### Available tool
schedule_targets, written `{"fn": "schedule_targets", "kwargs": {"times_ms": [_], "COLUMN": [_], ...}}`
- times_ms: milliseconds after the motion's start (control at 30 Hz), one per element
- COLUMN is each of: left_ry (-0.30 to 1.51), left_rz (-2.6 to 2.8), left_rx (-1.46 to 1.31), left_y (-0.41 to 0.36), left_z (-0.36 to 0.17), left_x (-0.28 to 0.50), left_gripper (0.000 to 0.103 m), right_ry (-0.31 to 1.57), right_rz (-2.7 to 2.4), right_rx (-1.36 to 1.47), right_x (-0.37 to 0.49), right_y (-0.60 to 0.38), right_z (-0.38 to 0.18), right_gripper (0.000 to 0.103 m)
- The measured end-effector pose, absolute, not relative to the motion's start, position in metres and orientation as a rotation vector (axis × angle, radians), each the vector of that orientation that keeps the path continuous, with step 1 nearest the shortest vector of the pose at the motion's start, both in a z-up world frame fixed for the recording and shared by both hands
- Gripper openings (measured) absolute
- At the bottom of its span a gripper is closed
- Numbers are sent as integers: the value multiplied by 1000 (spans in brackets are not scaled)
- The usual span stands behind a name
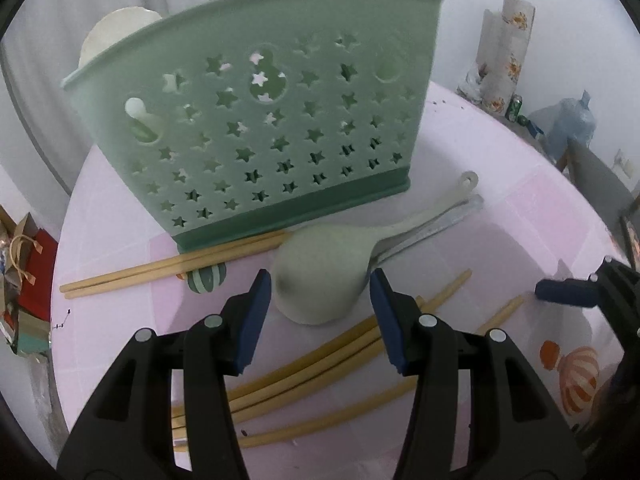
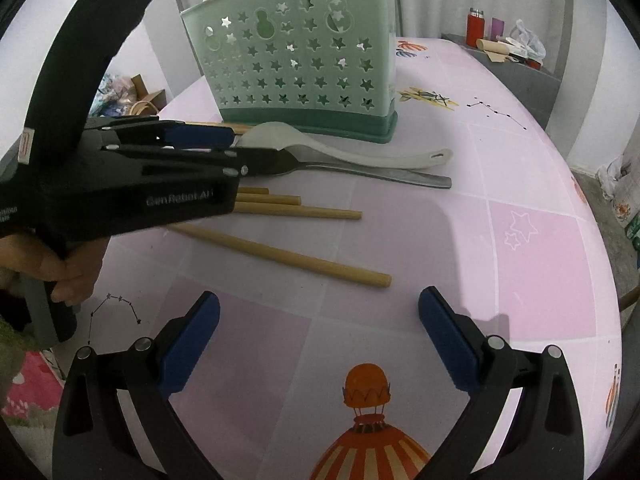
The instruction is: Organize utensils
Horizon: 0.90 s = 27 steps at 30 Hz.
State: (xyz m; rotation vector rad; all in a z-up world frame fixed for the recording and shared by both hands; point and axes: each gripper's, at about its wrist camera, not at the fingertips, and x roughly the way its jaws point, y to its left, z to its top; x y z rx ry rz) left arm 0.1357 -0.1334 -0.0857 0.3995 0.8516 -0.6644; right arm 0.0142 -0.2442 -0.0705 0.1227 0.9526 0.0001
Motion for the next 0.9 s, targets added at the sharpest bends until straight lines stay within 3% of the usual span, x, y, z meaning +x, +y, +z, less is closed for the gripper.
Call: {"fn": "schedule_targets", "kwargs": {"times_ms": [467, 767, 900], "left_ry": [839, 826, 830], "left_rz": [-650, -640, -636], "left_rx": [328, 174, 120], "left_y": [-122, -102, -90], "left_z": [-80, -77, -78], "left_x": [138, 143, 148], "left_gripper": [47, 27, 23], "right_ry": [953, 810, 771], "right_rz": [4, -40, -53], "right_rx": [162, 64, -50], "right_x": [15, 20, 33], "right_y": [-255, -261, -256], "right_z": [-65, -32, -22], "right_gripper": [97, 96, 85]}}
